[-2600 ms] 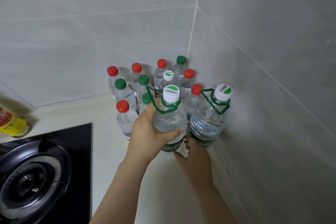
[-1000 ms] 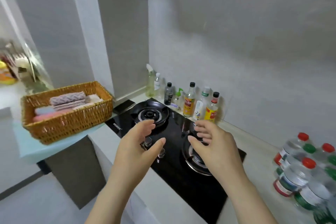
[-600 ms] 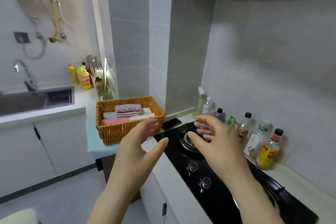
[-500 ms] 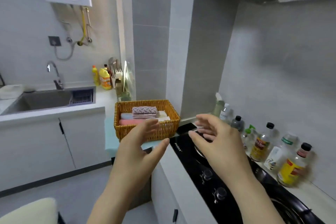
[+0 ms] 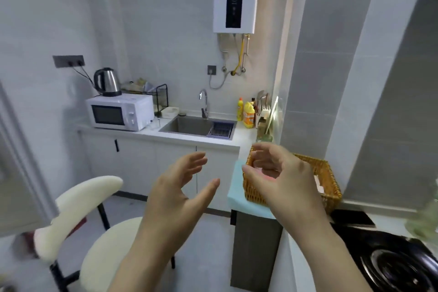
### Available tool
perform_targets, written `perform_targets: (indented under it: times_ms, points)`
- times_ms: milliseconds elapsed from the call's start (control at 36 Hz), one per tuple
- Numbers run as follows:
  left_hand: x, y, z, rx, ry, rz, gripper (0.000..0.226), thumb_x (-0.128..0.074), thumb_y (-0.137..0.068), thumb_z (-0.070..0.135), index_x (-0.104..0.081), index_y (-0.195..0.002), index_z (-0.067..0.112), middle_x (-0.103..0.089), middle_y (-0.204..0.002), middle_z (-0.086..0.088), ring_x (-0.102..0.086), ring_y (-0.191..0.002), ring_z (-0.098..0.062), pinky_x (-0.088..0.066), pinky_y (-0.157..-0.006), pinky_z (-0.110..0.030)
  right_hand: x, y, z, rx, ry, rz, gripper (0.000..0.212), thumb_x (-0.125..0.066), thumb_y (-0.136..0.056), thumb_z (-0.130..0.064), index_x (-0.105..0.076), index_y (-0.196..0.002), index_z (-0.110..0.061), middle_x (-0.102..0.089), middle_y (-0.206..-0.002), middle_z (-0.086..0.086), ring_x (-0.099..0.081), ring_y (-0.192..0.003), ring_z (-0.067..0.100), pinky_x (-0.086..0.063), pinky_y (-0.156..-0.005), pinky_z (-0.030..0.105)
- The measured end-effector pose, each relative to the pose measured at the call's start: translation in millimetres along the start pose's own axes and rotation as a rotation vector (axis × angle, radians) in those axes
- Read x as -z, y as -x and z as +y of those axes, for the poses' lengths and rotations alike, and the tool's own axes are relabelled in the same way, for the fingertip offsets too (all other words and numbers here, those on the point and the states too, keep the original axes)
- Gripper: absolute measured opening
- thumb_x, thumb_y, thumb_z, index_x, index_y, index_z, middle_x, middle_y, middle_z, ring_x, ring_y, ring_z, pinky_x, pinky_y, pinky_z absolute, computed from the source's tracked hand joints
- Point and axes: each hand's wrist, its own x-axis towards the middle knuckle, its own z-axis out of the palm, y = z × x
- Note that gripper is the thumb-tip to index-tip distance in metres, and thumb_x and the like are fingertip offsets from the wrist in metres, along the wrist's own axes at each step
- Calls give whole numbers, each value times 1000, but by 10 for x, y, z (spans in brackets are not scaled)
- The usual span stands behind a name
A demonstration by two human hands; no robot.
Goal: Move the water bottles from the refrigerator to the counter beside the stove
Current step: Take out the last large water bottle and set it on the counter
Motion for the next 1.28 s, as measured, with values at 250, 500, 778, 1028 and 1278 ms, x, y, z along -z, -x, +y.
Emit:
perform_targets:
  times_ms: [250,500,778,1028,1278]
  points:
    - [442,215,0,99,-128,209,46,-69,-72,44,-56,-116,38,-63,-114,22,-58,-108,7,-47,-96,-20,-434,-119,-304,201,-132,-181,44,-71,-83,-32,-58,-125,-25,-66,-109,-11,-61,-98,0,-52,-87,16]
    - [1256,538,-127,188,-170,408,45,-74,-76,31,-58,-118,34,-65,-114,20,-57,-106,9,-51,-94,-22,-1122,-8,-958,327,-302,-287,42,-74,-80,-31,-61,-120,-27,-66,-101,-18,-62,-92,-4,-52,-83,15]
    - [2498,1022,-342,234,-278,569,41,-73,-78,27,-59,-114,40,-63,-110,28,-54,-107,14,-43,-86,-3,-2062,337,-2033,463,-419,-399,42,-75,-80,-29,-62,-119,-23,-68,-103,-14,-63,-93,-3,-51,-84,13]
    - [3608,1530,-566,303,-331,700,40,-74,-77,30,-58,-113,42,-63,-110,30,-55,-106,15,-43,-95,-15,-2835,822,-3018,541,-496,-496,41,-74,-81,-31,-61,-120,-27,-68,-105,-14,-63,-94,-4,-52,-86,16]
    - [4445,1910,-843,356,-358,771,41,-74,-77,31,-58,-113,42,-63,-110,28,-55,-104,15,-42,-89,-9,-3503,1226,-3749,565,-566,-565,43,-74,-80,-28,-62,-121,-23,-68,-104,-14,-62,-94,-3,-53,-85,17]
